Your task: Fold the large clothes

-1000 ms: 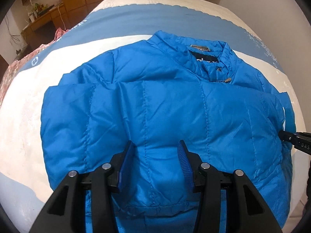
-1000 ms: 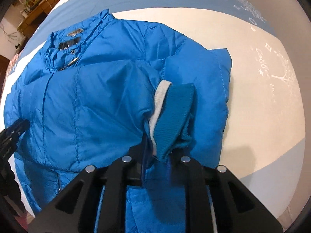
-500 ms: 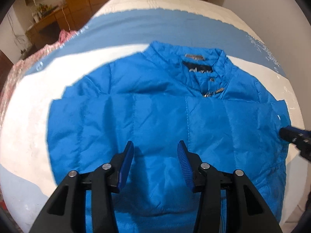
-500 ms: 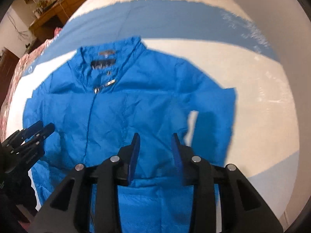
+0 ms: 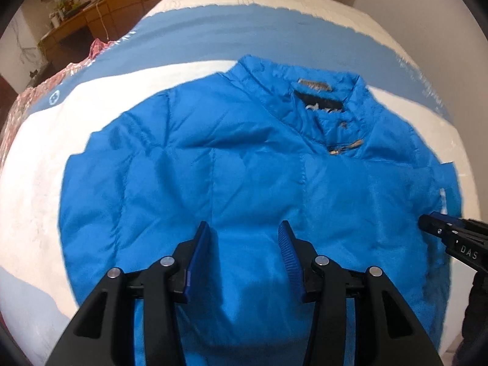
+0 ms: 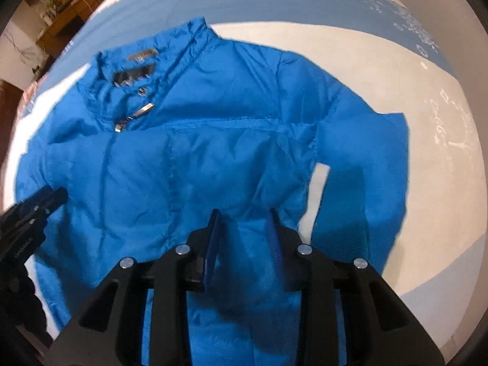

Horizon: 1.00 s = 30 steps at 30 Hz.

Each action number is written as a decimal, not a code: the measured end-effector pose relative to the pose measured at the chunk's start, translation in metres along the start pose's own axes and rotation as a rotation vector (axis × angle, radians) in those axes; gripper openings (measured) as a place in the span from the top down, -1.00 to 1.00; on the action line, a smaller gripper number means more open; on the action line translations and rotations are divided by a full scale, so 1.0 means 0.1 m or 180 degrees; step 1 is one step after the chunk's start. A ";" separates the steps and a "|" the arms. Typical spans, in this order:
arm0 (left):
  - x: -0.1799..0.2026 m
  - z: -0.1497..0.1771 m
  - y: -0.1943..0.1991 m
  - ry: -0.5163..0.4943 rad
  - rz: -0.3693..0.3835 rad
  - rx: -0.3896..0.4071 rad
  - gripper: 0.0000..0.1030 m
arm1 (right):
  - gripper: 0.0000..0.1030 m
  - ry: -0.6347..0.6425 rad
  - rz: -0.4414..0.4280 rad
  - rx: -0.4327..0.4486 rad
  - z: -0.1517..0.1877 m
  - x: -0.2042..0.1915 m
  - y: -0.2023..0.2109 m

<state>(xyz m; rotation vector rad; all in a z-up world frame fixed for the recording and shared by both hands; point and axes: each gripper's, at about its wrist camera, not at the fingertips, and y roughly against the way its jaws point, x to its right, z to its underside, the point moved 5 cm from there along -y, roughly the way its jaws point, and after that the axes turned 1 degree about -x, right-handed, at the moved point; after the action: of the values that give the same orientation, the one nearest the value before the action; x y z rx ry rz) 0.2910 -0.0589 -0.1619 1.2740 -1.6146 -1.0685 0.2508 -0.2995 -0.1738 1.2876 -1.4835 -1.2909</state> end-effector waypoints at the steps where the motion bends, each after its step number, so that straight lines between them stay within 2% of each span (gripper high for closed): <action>1: 0.01 0.06 0.12 -0.0016 0.0035 0.0082 0.09 | 0.42 0.0039 -0.0028 0.0058 0.05 -0.01 0.10; 4: 0.09 0.20 0.23 -0.0134 -0.0033 0.0146 0.08 | 0.42 0.0138 -0.0057 0.0090 0.19 -0.05 0.23; 9: 0.12 0.35 -0.03 -0.0224 -0.0110 -0.0001 0.07 | 0.44 0.0124 0.0026 -0.0167 0.31 0.00 -0.12; 12: 0.15 0.36 -0.08 -0.0321 -0.0158 0.0028 0.06 | 0.44 0.0131 0.0020 -0.0095 0.34 0.00 -0.21; 16: 0.14 0.38 -0.10 -0.0299 -0.0179 0.0066 0.06 | 0.44 0.0143 0.0099 -0.0009 0.38 -0.02 -0.20; 19: 0.15 0.39 -0.07 -0.0233 -0.0164 0.0072 0.04 | 0.44 0.0101 0.0040 -0.0034 0.36 -0.01 -0.18; 22: 0.07 0.39 0.06 -0.0047 -0.0088 0.0062 0.05 | 0.43 0.0055 -0.0035 -0.0003 0.46 0.05 -0.01; 24: 0.02 0.43 0.28 0.0056 -0.0070 0.0159 0.04 | 0.36 0.0079 -0.0010 0.0179 0.55 0.09 0.27; 27: -0.14 0.62 0.69 0.0120 -0.0194 0.0368 -0.26 | 0.04 0.0118 -0.0030 0.0412 0.83 0.23 0.66; 30: -0.45 0.96 0.91 0.0176 -0.0310 0.0349 -0.32 | -0.02 0.0133 -0.0085 0.0423 1.23 0.46 0.86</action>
<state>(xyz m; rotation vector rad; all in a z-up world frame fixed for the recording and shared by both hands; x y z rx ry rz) 0.1805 0.0103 -0.1110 1.4553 -1.6018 -1.0057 0.1067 -0.3223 -0.1161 1.4158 -1.5491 -1.1917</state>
